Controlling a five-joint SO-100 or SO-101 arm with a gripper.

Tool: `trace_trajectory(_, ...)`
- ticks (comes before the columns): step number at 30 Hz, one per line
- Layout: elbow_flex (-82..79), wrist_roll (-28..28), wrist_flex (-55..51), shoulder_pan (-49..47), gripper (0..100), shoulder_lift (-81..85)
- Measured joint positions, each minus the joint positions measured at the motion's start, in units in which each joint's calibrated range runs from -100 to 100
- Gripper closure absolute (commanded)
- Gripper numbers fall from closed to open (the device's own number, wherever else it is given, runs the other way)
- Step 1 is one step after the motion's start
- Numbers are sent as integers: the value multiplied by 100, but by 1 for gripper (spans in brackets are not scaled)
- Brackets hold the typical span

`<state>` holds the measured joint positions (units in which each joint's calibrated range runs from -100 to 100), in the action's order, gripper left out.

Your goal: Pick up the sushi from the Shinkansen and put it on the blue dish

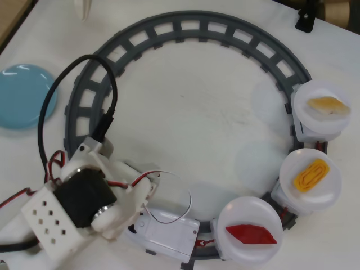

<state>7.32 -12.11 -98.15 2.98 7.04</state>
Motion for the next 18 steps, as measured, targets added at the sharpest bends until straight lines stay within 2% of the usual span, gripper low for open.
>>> trace_trajectory(18,128,140,0,0,74,-17)
